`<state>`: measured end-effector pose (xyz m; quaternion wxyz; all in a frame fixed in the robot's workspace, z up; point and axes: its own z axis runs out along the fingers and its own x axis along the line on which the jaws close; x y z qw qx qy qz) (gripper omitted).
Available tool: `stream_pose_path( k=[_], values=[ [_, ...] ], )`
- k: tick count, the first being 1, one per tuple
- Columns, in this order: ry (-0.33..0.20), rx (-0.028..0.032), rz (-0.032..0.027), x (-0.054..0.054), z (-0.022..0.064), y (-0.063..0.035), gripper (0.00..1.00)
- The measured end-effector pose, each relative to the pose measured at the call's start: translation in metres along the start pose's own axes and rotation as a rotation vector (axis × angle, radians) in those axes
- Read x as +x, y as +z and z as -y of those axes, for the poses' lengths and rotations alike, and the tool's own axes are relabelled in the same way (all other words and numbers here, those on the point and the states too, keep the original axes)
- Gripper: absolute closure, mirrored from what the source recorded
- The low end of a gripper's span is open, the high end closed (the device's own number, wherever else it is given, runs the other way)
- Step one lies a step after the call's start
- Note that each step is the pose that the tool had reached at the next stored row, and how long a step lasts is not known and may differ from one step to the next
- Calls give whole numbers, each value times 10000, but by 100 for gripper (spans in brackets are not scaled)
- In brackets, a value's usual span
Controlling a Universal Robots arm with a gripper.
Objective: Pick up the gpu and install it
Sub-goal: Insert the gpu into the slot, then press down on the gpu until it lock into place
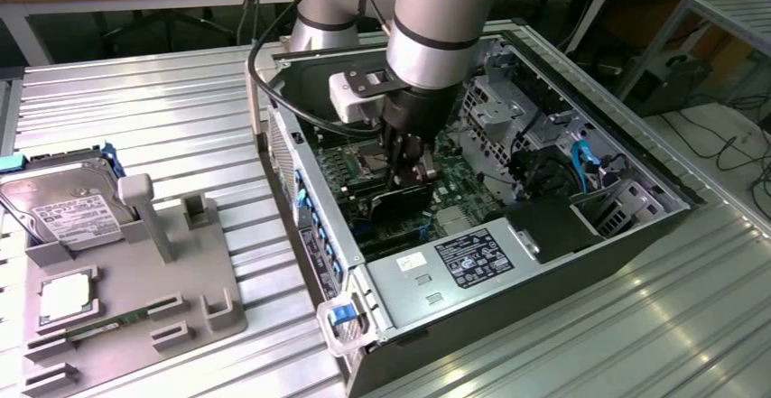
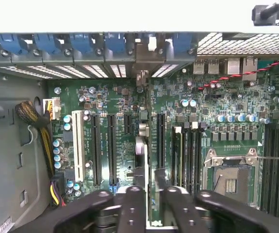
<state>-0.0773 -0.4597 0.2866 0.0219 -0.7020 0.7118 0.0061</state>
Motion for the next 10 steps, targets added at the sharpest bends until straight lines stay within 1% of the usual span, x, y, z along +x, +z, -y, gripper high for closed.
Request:
stream_pose_path(
  k=[1, 2, 3, 10],
  values=[
    [0, 0, 0, 0, 0, 0, 80],
    [0, -1, 0, 0, 0, 0, 86],
    [0, 0, 0, 0, 0, 0, 89],
    [1, 0, 0, 0, 0, 0, 89]
  ],
)
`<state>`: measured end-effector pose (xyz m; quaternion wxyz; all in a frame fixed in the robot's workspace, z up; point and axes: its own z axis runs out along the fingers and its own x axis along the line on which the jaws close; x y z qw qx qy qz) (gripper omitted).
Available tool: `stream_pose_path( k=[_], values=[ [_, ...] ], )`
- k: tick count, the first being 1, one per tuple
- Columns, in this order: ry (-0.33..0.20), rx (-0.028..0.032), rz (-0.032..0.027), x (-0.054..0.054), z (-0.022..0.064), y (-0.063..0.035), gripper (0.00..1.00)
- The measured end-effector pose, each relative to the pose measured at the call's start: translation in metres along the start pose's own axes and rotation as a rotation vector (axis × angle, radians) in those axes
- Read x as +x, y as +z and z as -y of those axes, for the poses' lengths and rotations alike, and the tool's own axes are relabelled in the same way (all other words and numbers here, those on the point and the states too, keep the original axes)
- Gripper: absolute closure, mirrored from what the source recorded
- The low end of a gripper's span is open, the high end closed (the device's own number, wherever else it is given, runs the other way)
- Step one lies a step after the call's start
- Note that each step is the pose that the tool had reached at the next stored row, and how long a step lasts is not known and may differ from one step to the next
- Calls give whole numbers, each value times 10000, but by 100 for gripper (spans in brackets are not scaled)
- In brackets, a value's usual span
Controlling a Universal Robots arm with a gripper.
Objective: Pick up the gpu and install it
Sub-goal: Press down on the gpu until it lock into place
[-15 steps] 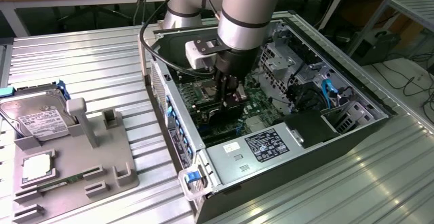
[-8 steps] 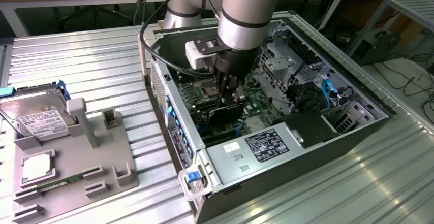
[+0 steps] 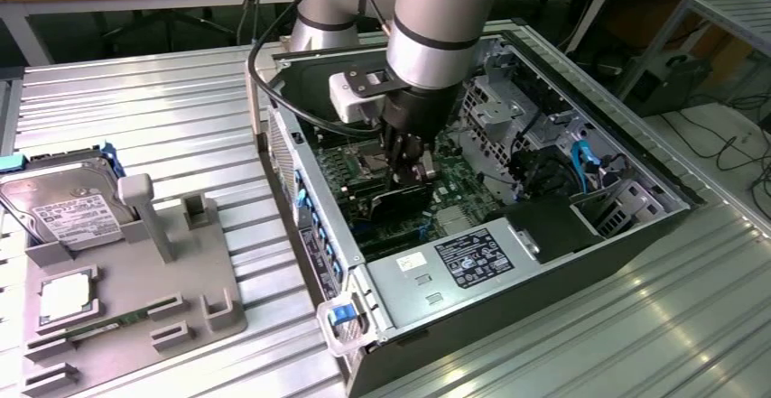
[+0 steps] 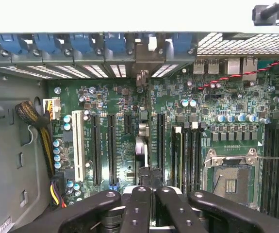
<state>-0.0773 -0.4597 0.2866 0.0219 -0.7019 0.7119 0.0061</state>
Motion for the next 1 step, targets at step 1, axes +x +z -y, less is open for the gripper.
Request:
stream_pose_path(
  k=[1],
  values=[
    [0, 0, 1, 0, 0, 0, 89]
  ],
)
